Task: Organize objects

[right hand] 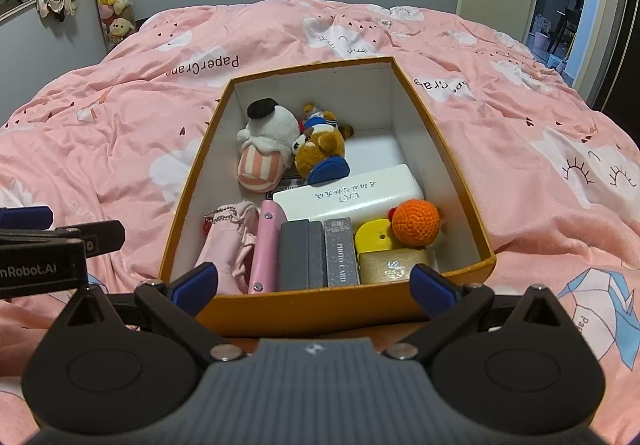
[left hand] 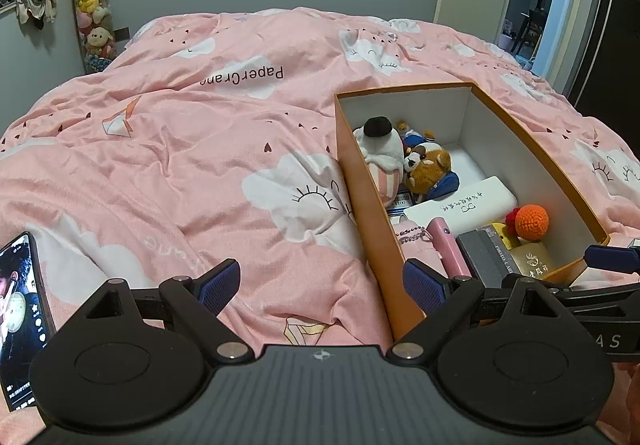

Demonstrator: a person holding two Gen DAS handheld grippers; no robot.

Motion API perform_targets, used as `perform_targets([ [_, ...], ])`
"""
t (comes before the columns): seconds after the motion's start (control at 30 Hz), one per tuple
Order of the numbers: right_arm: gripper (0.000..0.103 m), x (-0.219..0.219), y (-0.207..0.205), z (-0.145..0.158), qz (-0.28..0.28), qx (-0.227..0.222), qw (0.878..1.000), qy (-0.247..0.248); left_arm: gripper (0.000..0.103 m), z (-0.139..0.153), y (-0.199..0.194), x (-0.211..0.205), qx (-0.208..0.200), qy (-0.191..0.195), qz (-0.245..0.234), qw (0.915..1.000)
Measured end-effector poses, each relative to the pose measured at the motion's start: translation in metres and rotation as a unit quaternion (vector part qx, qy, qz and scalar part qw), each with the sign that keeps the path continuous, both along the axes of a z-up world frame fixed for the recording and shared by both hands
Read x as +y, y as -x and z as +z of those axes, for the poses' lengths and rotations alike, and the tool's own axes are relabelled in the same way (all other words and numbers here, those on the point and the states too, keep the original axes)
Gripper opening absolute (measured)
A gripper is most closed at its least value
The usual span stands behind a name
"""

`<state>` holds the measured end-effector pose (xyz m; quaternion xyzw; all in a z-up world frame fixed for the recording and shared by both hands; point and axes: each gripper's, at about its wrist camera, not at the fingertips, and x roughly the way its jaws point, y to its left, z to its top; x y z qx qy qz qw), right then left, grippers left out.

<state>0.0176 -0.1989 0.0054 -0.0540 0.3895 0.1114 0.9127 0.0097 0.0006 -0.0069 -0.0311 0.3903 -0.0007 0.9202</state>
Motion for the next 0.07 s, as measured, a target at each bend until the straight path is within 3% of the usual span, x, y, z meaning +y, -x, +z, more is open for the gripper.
perform_targets([
  [0.07, 0.102, 0.0, 0.0001, 0.0, 0.0, 0.0, 1.0, -0.001, 0.103, 0.0, 0.0001, 0.0, 0.0, -0.001, 0.0, 1.0],
])
